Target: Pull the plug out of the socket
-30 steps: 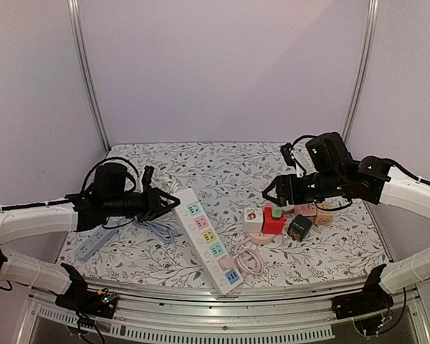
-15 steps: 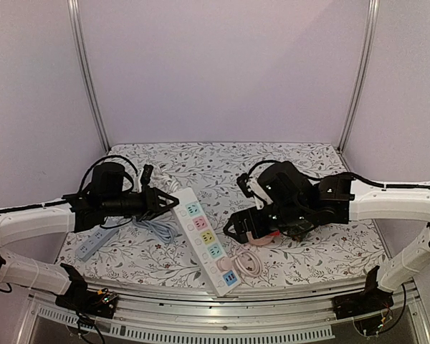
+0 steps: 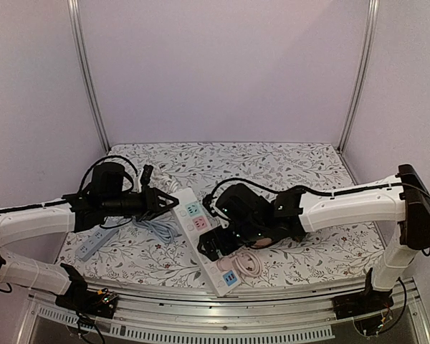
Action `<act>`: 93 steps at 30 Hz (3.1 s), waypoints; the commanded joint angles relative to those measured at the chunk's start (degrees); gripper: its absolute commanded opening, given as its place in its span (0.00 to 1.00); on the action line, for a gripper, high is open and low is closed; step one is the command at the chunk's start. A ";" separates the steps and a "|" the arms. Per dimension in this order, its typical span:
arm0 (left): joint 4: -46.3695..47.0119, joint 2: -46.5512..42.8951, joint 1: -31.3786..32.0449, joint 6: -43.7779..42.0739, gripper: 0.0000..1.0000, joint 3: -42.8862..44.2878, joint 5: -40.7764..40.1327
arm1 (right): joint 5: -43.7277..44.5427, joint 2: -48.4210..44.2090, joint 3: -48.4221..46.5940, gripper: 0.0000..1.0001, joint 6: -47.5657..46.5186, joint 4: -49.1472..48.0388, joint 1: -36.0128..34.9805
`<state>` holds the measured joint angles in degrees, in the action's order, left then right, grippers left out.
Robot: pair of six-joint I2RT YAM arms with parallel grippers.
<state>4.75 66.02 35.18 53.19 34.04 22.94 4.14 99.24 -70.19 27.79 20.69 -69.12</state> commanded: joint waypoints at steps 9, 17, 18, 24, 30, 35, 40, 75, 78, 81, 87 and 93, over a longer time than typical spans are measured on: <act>-0.77 -0.99 -0.97 -1.90 0.04 1.85 1.36 | -1.08 5.56 -2.01 0.99 -0.42 -3.20 -2.44; -1.72 -0.89 -1.01 -2.13 0.04 2.35 1.38 | 3.70 7.33 -2.50 0.93 0.96 -2.74 -3.21; -1.87 -0.76 -0.99 -2.11 0.05 2.35 1.40 | 4.32 7.71 -2.76 0.89 1.51 -2.49 -3.20; -2.38 -0.90 -1.00 -1.83 0.14 1.80 1.58 | 7.10 8.69 -3.21 0.69 4.21 -2.70 -3.13; -2.44 -1.47 -0.17 -0.12 0.83 -0.53 0.57 | 9.32 5.77 -1.57 0.59 4.60 -6.19 -3.16; -1.15 -2.01 2.95 2.40 1.00 -3.76 -2.36 | 9.62 3.44 -0.12 0.58 3.83 -10.47 -3.18; 4.21 -1.94 7.08 5.86 0.99 -6.60 -3.62 | 9.05 1.65 0.84 0.58 3.42 -13.40 -3.14; 14.70 8.65 19.45 12.20 0.77 -7.49 -10.67 | 4.40 -3.46 3.92 0.58 4.28 -20.14 -3.10; 14.41 8.45 19.40 11.54 0.78 -6.96 -10.69 | 1.98 -3.58 4.16 0.58 4.14 -20.95 -2.98; 14.62 8.51 19.40 10.71 0.77 -6.30 -10.17 | 0.40 -3.04 3.96 0.58 4.11 -22.13 -2.99; 15.66 8.23 19.40 10.10 0.64 -5.66 -9.06 | 0.13 -1.74 3.74 0.58 5.64 -22.09 -2.52; 16.06 7.95 19.40 10.42 0.47 -6.12 -8.79 | 0.16 -0.83 3.57 0.60 7.05 -22.00 -1.93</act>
<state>24.03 74.04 53.95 66.78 28.36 14.81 6.26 99.59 -65.14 34.59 4.97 -71.22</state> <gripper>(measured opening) 0.506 0.820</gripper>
